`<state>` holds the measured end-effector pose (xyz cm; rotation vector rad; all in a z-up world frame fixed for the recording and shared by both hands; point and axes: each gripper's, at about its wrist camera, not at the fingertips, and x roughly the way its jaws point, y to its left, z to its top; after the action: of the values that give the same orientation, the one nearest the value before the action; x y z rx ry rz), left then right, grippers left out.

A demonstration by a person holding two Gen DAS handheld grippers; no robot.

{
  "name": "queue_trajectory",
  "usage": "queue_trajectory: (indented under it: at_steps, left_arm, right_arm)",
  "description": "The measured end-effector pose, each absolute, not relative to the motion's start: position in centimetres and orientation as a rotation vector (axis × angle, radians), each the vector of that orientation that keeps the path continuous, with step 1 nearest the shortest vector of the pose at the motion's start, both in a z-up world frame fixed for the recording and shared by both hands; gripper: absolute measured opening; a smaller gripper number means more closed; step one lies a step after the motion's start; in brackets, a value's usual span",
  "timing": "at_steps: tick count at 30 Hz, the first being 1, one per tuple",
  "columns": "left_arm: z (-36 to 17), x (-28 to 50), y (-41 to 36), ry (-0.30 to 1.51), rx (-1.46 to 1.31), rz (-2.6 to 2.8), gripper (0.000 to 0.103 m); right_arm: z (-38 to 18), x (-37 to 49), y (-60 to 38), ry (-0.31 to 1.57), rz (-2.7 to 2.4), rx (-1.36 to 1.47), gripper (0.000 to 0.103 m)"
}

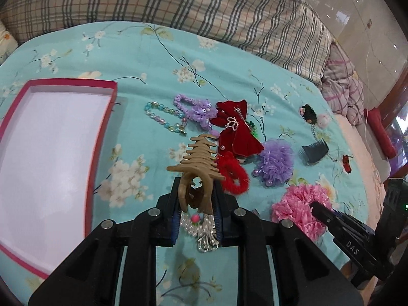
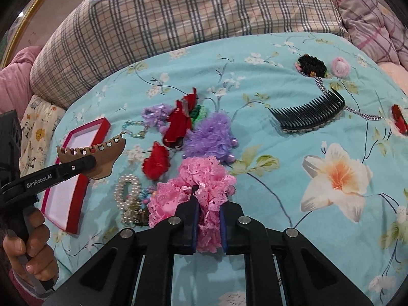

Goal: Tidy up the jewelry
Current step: 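Carry the pink scrunchie and tan claw clip over the red-rimmed tray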

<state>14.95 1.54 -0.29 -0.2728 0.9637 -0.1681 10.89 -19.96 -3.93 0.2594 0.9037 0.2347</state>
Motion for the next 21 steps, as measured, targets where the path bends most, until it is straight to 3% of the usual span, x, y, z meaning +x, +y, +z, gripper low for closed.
queue_trajectory:
  at_steps: [21]
  left_arm:
    - [2.2, 9.5, 14.4, 0.842, -0.338, 0.036, 0.019]
  right_arm:
    - [-1.0, 10.4, -7.8, 0.883, 0.479, 0.184, 0.012]
